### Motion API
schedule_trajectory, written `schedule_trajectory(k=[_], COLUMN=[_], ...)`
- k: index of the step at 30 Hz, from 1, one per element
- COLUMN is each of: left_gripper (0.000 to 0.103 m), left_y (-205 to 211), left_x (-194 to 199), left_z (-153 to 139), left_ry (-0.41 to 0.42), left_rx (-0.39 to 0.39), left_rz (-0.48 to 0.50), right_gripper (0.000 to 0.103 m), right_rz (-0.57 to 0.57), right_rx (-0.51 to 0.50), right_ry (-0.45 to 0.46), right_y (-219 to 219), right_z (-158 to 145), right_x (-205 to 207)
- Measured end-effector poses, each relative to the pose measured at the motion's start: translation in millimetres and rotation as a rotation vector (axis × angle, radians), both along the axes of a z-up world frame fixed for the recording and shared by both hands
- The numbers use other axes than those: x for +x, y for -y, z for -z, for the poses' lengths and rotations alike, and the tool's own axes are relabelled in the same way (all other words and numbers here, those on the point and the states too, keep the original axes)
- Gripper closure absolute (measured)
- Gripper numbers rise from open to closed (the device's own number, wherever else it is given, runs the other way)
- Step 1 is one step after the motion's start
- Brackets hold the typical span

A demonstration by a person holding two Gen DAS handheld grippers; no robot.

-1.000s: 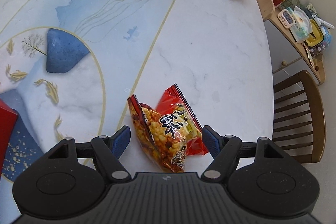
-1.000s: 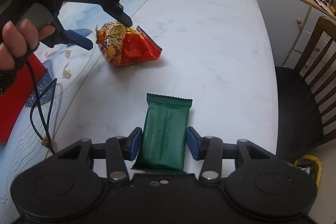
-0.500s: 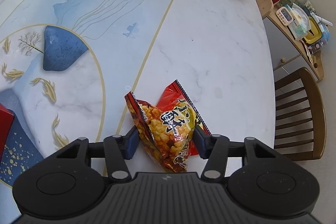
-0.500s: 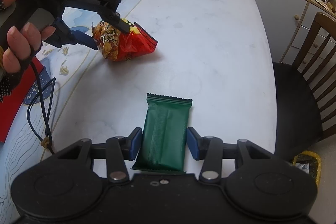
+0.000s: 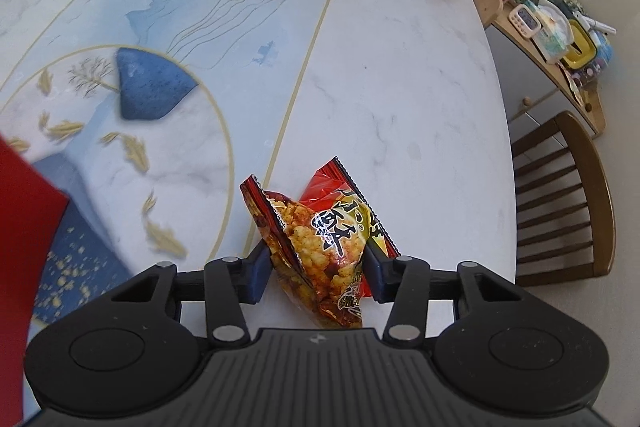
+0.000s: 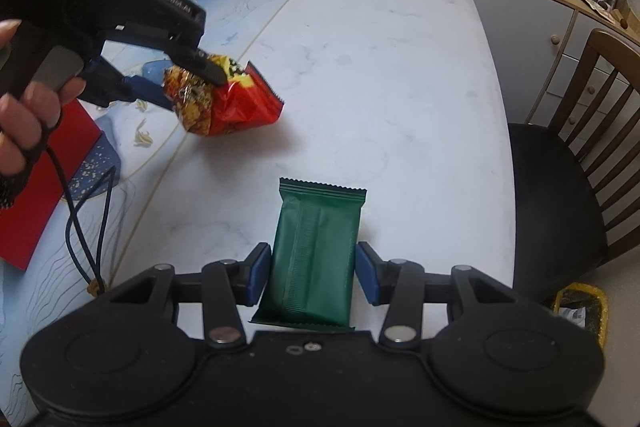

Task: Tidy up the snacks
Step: 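Carry the chip bag and green bar into the box with both grippers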

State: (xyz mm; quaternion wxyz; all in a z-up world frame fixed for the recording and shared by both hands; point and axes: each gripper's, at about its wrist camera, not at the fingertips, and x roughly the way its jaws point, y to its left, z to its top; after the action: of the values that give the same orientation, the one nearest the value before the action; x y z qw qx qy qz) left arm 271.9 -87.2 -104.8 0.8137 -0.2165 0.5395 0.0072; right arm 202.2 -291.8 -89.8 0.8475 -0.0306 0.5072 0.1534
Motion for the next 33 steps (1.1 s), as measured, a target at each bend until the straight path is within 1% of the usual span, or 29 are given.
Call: schedule_trajectory(k=[3, 8, 18, 24, 33], left_gripper=[0.057, 0.057, 0.057, 0.057, 0.057], left_y=[-4.0, -11.8, -42.8, -68.7, -121.2], left_x=[-14.8, -44.0, -105.1, -142.7, -189.4], left_z=[-8.7, -24.8, -59.5, -77.8, -97.9], left_ry=[0.003, 0.024, 0.049, 0.066, 0.096], left_rx=[-0.013, -0.001, -0.035, -0.039, -0.029], left_rz=[0.010, 0.039, 0.088, 0.104, 0.086], right_gripper=[0.059, 0.059, 0.059, 0.059, 0.059], right_rz=[0.000, -0.004, -0.030, -0.069, -0.125], right_rx=[0.012, 0.028, 0.070, 0.089, 0.109], right_ry=[0.009, 0.020, 0.045, 0.066, 0.090], right_y=[-2.3, -9.8, -29.7, -53.5, -101.2], right_z=[-8.8, -24.0, -54.5, -72.3, -92.5], right_x=[-7.2, -19.9, -40.9, -55.8, -73.2])
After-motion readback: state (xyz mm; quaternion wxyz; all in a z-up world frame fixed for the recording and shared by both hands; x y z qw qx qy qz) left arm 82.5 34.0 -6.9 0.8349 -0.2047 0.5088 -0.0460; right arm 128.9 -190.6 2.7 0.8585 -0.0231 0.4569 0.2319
